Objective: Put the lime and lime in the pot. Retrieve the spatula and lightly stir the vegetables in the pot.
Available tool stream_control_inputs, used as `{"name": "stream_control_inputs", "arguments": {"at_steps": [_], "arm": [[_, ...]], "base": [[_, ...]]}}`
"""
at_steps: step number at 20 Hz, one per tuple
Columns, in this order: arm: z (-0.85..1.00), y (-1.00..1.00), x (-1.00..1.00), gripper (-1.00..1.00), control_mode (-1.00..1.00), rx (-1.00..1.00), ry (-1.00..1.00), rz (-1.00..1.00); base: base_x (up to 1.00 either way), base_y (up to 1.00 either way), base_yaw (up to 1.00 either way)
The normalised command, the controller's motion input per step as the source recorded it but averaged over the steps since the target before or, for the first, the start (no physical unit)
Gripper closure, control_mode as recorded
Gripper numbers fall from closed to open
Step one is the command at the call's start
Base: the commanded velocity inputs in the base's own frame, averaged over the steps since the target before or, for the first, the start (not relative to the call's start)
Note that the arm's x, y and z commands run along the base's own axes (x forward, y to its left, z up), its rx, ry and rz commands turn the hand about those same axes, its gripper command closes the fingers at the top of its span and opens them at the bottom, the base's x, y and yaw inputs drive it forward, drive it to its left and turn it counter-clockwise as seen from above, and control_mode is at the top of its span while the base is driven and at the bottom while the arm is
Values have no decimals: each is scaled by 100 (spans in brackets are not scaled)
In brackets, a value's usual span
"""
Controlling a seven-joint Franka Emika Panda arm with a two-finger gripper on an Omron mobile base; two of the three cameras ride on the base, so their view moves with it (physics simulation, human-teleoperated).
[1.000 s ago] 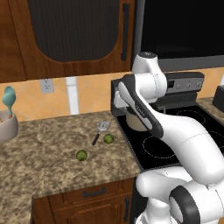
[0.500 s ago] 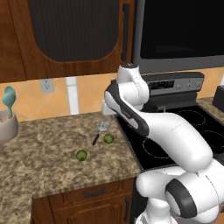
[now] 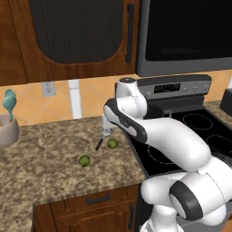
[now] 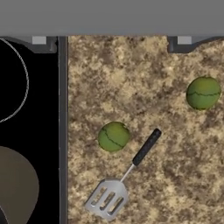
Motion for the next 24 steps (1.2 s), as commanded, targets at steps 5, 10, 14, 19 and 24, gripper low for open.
{"name": "stream_control_inputs", "arguments": {"at_steps": [5,10,14,19,24], "arm": [[-41,0,22,-100,-100,1,0,0],[-49,0,41,-100,-100,0,0,0],[-37,12,33,-100,-100,0,0,-2],[-33,24,24,-100,-100,1,0,-5],[-31,8,14,-100,-100,0,0,-10]], "base": [[0,0,0],[0,0,0],[0,0,0],[0,0,0],[0,0,0]]}}
